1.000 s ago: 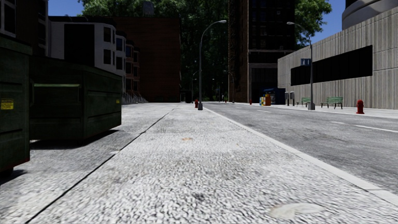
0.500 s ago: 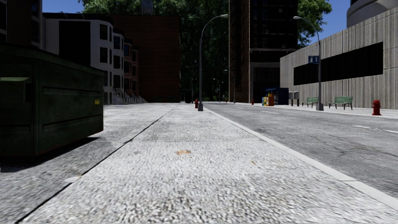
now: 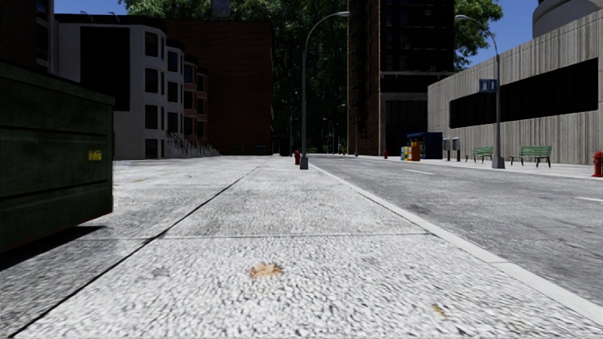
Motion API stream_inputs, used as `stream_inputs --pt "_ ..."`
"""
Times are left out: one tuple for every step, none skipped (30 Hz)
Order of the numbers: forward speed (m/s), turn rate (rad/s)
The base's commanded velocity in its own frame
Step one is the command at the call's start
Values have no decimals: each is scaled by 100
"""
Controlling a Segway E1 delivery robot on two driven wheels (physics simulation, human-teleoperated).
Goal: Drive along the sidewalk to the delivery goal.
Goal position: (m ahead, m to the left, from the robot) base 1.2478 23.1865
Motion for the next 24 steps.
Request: stream_inputs --pt "200 0" --pt "200 0" --pt "200 0" --pt "200 0" --pt "200 0" --pt "200 0" --pt "200 0" --pt "200 0" --pt "200 0" --pt "200 0" --pt "200 0" --pt "200 0" --pt "200 0" --pt "200 0" --pt "200 0" --pt "200 0" --pt "200 0" --pt "200 0" --pt "200 0" --pt "200 0" --pt "200 0" --pt "200 0" --pt "200 0" --pt "200 0"
